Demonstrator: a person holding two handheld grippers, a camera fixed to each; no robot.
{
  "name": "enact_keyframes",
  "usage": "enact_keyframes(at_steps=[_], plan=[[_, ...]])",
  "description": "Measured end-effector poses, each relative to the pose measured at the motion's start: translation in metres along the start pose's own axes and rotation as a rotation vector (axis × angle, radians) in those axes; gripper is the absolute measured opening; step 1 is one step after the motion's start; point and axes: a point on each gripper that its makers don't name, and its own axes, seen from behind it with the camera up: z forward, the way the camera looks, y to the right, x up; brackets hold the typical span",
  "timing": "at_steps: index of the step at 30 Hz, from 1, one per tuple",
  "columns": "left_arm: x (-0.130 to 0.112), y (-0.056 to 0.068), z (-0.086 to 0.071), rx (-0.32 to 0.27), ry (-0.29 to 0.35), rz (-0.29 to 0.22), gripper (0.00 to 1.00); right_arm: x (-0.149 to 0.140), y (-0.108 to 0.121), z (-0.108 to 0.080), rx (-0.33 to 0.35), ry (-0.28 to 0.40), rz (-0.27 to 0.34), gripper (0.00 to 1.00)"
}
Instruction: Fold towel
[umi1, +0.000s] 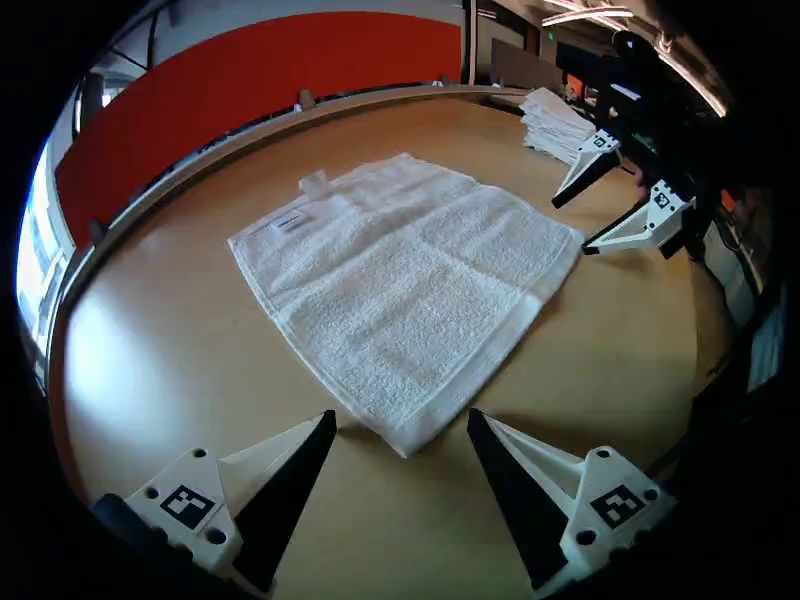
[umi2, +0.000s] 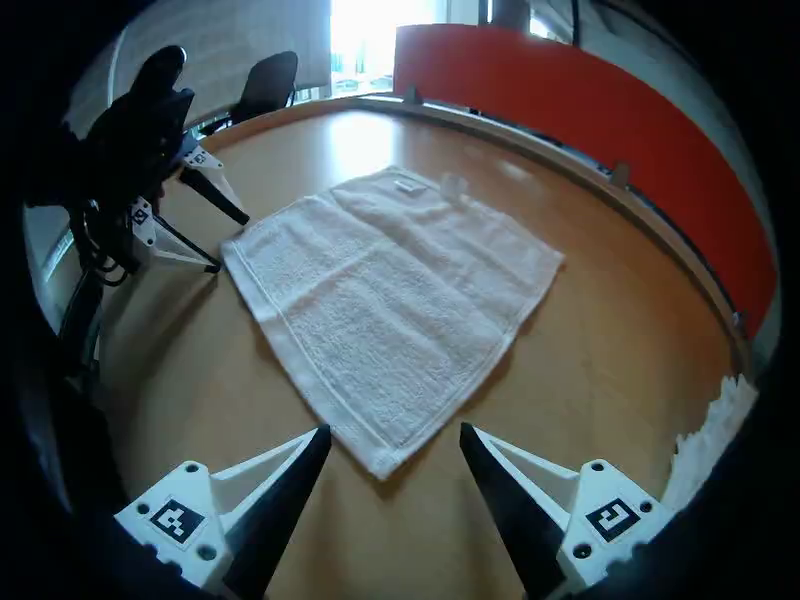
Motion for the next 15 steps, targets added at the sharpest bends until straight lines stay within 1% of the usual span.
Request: enact_keyframes(at_steps=[7, 11, 15], plan=[[-0.0007, -0.0004, 0.0007, -0.002, -0.006, -0.018, 0.98, -0.0046, -0.0013, 0.0007, 0.013, -0.012, -0.010, 0.99], [-0.0008, 0.0006, 0.0003, -0.005, -0.007, -0.017, 0.98, -0.0078, -0.0032, 0.0016, 0.024, -0.017, -0.009, 0.94], [-0.0009, 0.0026, 0.0001, -0.013, -0.010, -0.014, 0.98, -0.0091, -0.0042, 0.0018, 0.034, -0.017, 0.006, 0.91]])
